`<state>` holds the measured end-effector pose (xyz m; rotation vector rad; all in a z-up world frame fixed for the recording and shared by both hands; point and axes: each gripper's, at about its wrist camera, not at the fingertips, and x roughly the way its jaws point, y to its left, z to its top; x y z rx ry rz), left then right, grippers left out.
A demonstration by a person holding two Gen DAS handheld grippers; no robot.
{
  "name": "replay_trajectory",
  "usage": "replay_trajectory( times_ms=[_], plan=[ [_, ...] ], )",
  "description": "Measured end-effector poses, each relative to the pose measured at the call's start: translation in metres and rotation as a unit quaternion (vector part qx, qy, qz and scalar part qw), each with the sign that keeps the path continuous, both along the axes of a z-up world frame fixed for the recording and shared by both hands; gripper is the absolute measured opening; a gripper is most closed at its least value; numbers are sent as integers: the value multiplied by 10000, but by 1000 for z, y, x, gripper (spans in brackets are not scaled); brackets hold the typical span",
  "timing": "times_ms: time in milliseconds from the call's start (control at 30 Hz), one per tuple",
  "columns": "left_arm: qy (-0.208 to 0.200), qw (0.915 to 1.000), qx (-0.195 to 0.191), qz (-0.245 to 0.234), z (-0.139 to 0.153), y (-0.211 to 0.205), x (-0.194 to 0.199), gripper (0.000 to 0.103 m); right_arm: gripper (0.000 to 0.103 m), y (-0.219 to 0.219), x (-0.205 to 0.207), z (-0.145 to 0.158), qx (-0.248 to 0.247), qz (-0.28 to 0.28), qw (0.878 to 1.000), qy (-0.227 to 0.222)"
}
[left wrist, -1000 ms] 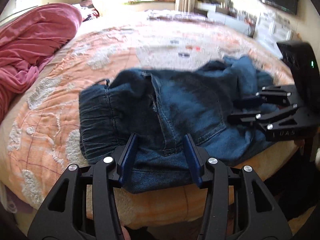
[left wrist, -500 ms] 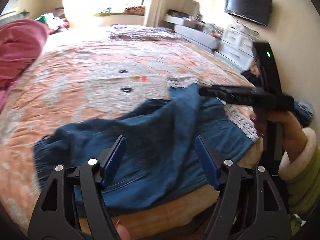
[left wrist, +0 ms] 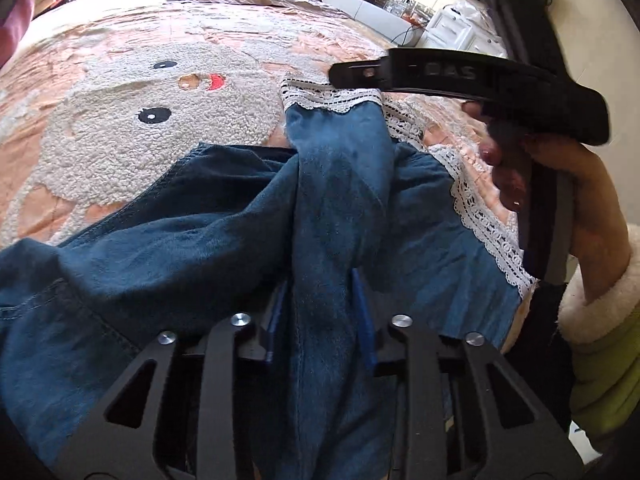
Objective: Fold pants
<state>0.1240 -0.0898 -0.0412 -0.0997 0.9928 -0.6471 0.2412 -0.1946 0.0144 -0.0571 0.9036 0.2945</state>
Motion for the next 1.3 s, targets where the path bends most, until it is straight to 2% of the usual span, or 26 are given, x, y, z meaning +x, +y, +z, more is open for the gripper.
replay_trajectory(
  times_ms=[67, 333, 400, 500, 533, 567, 800, 833, 933, 967, 1100, 1167, 1200, 1233, 1300],
  plan=[
    [-30, 9998, -101, -159, 0, -4, -2, 7, 64, 9, 15, -9, -114, -14, 9998, 156],
    [-319, 9982, 32, -500, 4, -19, -18, 7, 64, 30, 74, -42, -404, -540, 9949, 746],
    [-306, 9983, -18, -488, 5, -18, -18, 7, 60, 29, 79, -48, -436, -615, 9939, 806],
    [-320, 9983, -87, -469, 11, -13, -21, 7, 35, 27, 78, -49, -537, -602, 9939, 749],
    [-322, 9983, -109, -463, 12, -11, -22, 7, 20, 24, 76, -47, -536, -584, 9942, 728],
    [-333, 9984, -107, -440, 12, -9, -21, 7, 12, 20, 73, -45, -430, -553, 9949, 720],
    [-393, 9984, -141, -394, 10, 0, -21, 7, 7, -24, 32, -6, 394, -704, 9963, 294],
    [-415, 9982, -138, -410, 11, -2, -24, 10, 7, -31, 23, 0, 489, -740, 9958, 214],
    [-520, 9974, -139, -473, 15, -5, -29, 31, 7, -53, -7, 19, 815, -878, 9928, 1],
    [-570, 9971, -140, -491, 17, -6, -31, 34, 7, -61, -17, 24, 919, -953, 9912, -74],
    [-793, 9951, -83, -584, 22, -12, -36, 34, 7, -90, -53, 43, 1333, -1229, 9829, -314],
    [-859, 9943, 26, -625, 22, -14, -38, 31, 7, -101, -72, 49, 1469, -1362, 9788, -432],
    [-869, 9942, 94, -631, 19, -16, -33, 25, 7, -106, -81, 50, 1523, -1417, 9770, -473],
    [-876, 9939, 152, -648, 16, -17, -32, 14, 7, -111, -89, 51, 1580, -1475, 9751, -498],
    [-825, 9937, 188, -730, 14, -20, -31, 6, 7, -122, -108, 52, 1752, -1607, 9698, -540]
  ],
)
